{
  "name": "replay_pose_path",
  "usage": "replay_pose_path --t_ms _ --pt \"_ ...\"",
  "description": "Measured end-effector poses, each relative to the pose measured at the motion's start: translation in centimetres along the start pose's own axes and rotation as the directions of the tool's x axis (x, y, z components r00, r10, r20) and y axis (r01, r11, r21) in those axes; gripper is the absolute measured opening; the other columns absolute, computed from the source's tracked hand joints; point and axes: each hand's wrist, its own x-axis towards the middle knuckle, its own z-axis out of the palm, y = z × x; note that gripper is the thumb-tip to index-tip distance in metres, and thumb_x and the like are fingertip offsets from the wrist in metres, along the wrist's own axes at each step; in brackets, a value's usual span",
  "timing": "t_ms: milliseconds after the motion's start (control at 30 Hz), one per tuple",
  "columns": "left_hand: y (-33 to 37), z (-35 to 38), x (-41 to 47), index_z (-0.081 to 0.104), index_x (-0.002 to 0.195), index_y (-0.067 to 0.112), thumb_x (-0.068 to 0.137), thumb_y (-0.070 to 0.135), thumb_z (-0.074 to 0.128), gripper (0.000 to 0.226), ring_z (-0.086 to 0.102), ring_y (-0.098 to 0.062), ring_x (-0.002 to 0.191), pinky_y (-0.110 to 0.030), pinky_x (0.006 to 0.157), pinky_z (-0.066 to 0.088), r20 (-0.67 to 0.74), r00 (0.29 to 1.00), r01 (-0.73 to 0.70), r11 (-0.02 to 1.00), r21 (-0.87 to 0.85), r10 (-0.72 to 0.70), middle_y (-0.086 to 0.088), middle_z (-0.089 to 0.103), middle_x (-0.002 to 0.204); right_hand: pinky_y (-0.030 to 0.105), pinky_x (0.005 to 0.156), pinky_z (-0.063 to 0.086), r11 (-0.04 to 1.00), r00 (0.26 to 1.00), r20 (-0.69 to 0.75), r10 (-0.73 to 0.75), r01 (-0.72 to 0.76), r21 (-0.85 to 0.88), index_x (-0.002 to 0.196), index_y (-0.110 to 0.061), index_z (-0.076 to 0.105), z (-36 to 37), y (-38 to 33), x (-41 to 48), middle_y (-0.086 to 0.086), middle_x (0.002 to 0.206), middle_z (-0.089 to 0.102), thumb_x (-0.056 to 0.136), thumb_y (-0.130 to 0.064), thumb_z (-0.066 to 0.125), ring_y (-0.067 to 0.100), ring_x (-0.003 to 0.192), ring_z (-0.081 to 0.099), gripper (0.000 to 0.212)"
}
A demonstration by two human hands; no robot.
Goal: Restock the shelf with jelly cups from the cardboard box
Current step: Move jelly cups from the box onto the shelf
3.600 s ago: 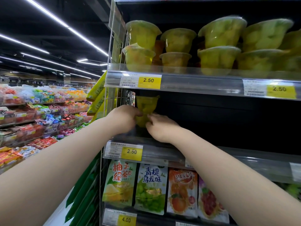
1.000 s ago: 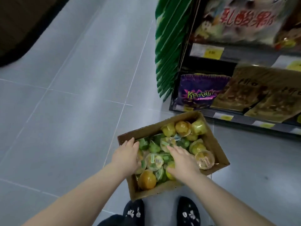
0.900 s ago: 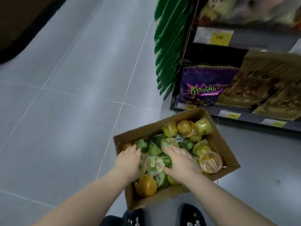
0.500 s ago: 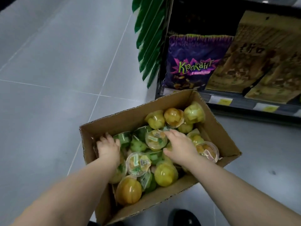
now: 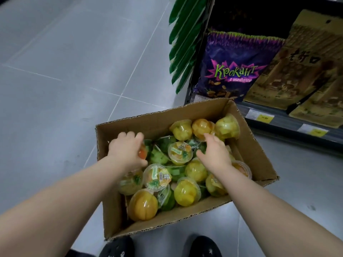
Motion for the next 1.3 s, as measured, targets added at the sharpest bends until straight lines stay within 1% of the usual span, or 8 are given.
replay_pose_path --t_ms 233,500,633,800,933,1033,1167,1300 --pt "1.8 -2.5 0.8 0.042 0.127 0.026 0.063 0.054 0.071 0.076 0.052 -0.023 0.105 -0.037 0.082 0.050 -0.141 0.990 -0.048 0.938 -0.344 -0.001 0.000 0.050 0.118 0.038 0.113 0.026 0.963 0.991 -0.110 -0.070 0.039 -0.268 0.144 -0.004 0.029 0.7 -1.1 5.8 0.016 0.152 0.029 0.089 -0.025 0.064 0.030 0.139 0.028 0.068" --pt "1.0 -1.0 0.3 0.039 0.136 0.029 0.070 0.051 0.072 0.077 0.049 -0.024 0.113 -0.036 0.087 0.048 -0.083 0.997 -0.024 0.916 -0.400 -0.010 -0.002 0.046 0.127 0.038 0.092 0.043 0.862 0.988 -0.092 -0.121 0.058 -0.503 0.136 -0.005 0.035 1.7 -1.2 8.1 0.017 0.131 0.042 0.092 -0.017 0.059 0.033 0.119 0.044 0.052" --pt "1.4 -0.6 0.5 0.045 0.128 0.029 0.069 0.052 0.071 0.068 0.048 -0.023 0.108 -0.031 0.081 0.044 -0.105 0.994 -0.026 0.911 -0.411 -0.019 0.000 0.046 0.120 0.037 0.088 0.044 0.830 0.986 -0.016 -0.165 0.130 -0.542 0.138 -0.009 0.032 0.8 -1.1 7.2 0.014 0.129 0.039 0.084 -0.034 0.068 0.032 0.116 0.042 0.070" --pt "2.5 -1.3 0.8 0.047 0.121 0.025 0.069 0.052 0.074 0.064 0.052 -0.018 0.098 -0.032 0.080 0.051 -0.031 0.999 0.006 0.834 -0.552 -0.027 0.002 0.046 0.114 0.039 0.091 0.044 0.923 0.995 0.065 -0.080 0.099 -0.371 0.133 -0.015 0.040 -1.1 -0.6 4.9 0.011 0.129 0.038 0.077 -0.054 0.069 0.032 0.116 0.043 0.074" --pt "3.5 -4.6 0.3 0.046 0.117 0.023 0.073 0.053 0.073 0.060 0.055 -0.018 0.096 -0.030 0.075 0.053 0.064 0.992 0.120 0.610 -0.783 -0.112 0.002 0.051 0.111 0.038 0.092 0.042 0.962 0.978 0.057 0.199 -0.206 0.179 0.135 -0.017 0.040 -5.4 -1.4 2.8 0.011 0.136 0.040 0.079 -0.051 0.069 0.033 0.119 0.047 0.071" --pt "4.3 -9.5 -1.8 0.044 0.117 0.022 0.078 0.053 0.069 0.056 0.057 -0.021 0.100 -0.040 0.087 0.054 0.173 0.978 0.209 0.450 -0.868 -0.120 -0.002 0.052 0.113 0.037 0.095 0.043 0.643 0.893 0.243 0.379 -0.443 0.625 0.133 -0.015 0.041 -9.5 -3.1 0.1 0.009 0.132 0.049 0.081 -0.045 0.069 0.029 0.113 0.052 0.065" --pt "5.4 -19.0 -6.0 0.042 0.121 0.009 0.084 0.035 0.069 0.053 0.063 -0.023 0.102 -0.035 0.083 0.056 0.326 0.944 0.319 -0.110 -0.941 -0.050 -0.015 0.051 0.121 0.037 0.074 0.053 -0.150 0.821 0.490 0.293 -0.466 0.872 0.126 -0.013 0.043 -17.2 -6.1 -4.3 0.012 0.110 0.054 0.085 -0.025 0.066 0.023 0.094 0.057 0.048" --pt "6.0 -30.6 -10.3 0.041 0.108 0.004 0.086 0.019 0.069 0.038 0.065 -0.029 0.099 -0.031 0.068 0.059 0.299 0.954 0.296 -0.257 -0.920 0.026 -0.023 0.053 0.120 0.041 0.072 0.054 -0.255 0.857 0.428 0.285 -0.363 0.896 0.132 -0.016 0.040 -28.1 -9.5 -8.5 0.016 0.126 0.048 0.081 -0.019 0.069 0.031 0.109 0.055 0.059"
